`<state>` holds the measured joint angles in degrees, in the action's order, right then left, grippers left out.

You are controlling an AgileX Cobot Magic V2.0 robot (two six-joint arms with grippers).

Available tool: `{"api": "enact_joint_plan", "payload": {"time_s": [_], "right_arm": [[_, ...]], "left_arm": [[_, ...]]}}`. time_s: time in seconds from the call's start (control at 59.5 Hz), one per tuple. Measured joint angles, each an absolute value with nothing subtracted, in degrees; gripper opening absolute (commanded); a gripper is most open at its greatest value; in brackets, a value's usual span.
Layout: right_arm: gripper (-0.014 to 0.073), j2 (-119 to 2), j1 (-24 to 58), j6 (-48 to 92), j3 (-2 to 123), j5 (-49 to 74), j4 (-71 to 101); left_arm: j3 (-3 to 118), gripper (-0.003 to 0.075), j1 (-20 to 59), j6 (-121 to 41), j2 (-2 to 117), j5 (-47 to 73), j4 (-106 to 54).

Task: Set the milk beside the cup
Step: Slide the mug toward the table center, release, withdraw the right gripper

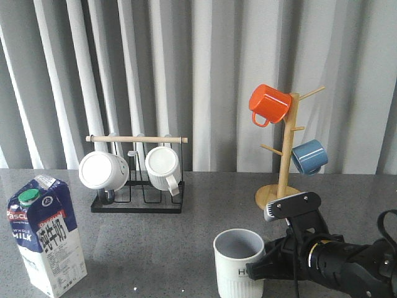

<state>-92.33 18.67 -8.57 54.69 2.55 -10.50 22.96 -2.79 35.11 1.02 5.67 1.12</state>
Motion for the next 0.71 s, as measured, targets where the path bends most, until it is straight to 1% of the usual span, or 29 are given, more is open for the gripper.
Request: {"api": "enact_joint_plan", "payload": {"time_s": [0.269,0.403,0.488,0.572,0.706], "right_arm": [[0.0001,-94.5,18.7,-8.6,54.8,2.6,-9.9],[0.0033,-95.1,18.7,-8.8,55.2,2.5,-9.3],[0.0074,-95.1,18.7,-8.8,55.2,2.7,-9.3],[0.0134,-95.1,18.7,-8.8,55.2,3.4,-9.3],[0.0261,-95.1,18.7,-8.7,55.2,5.2,-9.3]], "left_arm": [[23.0,0.0381,-2.8,35.1,1.0,7.1,1.1],[23.0,0.0381,-2.8,35.1,1.0,7.1,1.1],[23.0,0.0381,-2.8,35.1,1.0,7.1,1.1],[23.0,0.0381,-2.8,35.1,1.0,7.1,1.1],[23.0,0.0381,-2.8,35.1,1.0,7.1,1.1]]}}
